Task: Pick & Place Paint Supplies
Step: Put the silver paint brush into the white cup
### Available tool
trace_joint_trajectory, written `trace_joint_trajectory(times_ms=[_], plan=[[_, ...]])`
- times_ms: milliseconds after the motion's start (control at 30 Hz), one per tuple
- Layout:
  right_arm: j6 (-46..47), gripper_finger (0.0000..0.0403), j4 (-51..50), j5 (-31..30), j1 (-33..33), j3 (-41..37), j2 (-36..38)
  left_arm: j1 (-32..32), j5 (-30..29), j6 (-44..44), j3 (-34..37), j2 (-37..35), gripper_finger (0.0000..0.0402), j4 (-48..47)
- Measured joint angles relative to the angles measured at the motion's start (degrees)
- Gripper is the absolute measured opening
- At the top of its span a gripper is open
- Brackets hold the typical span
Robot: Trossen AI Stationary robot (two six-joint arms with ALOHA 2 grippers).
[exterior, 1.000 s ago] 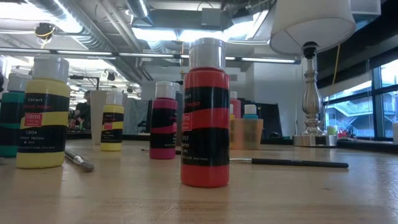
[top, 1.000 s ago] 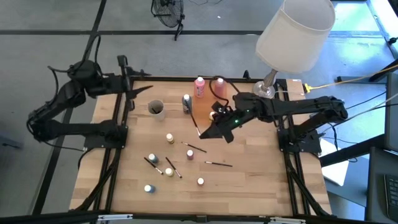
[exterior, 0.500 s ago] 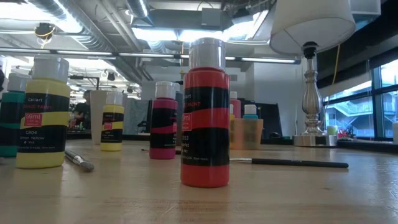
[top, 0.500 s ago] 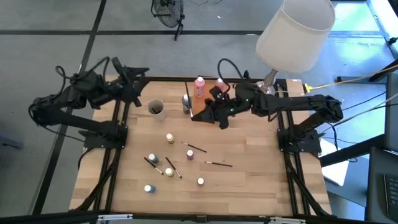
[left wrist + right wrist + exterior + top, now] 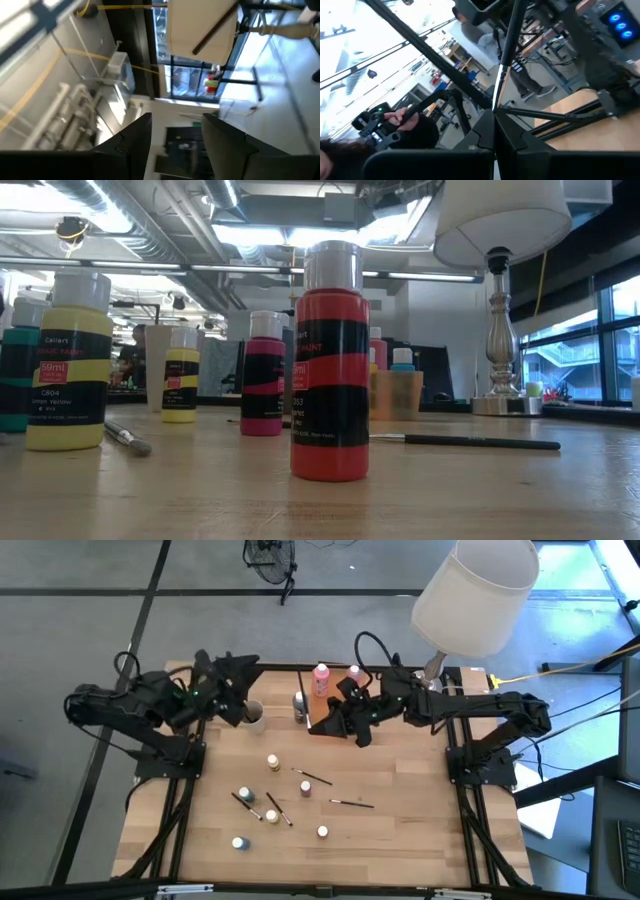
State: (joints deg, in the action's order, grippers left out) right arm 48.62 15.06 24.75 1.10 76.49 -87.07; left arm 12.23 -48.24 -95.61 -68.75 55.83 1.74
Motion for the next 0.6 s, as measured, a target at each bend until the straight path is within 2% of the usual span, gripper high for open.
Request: trace_joint_trajectory(times_ms=[300, 600], plan=[[1.51, 0.0, 2.04, 1.02, 0.0, -0.02, 0.0, 1.86, 0.87, -4.19, 0.02, 4.86, 0.0168, -0.7], [0.42, 0.0, 1.56, 1.65, 0.0, -0.02, 0.0, 4.25, -0.41, -4.22, 0.02, 5.24, 0.0168, -0.23]])
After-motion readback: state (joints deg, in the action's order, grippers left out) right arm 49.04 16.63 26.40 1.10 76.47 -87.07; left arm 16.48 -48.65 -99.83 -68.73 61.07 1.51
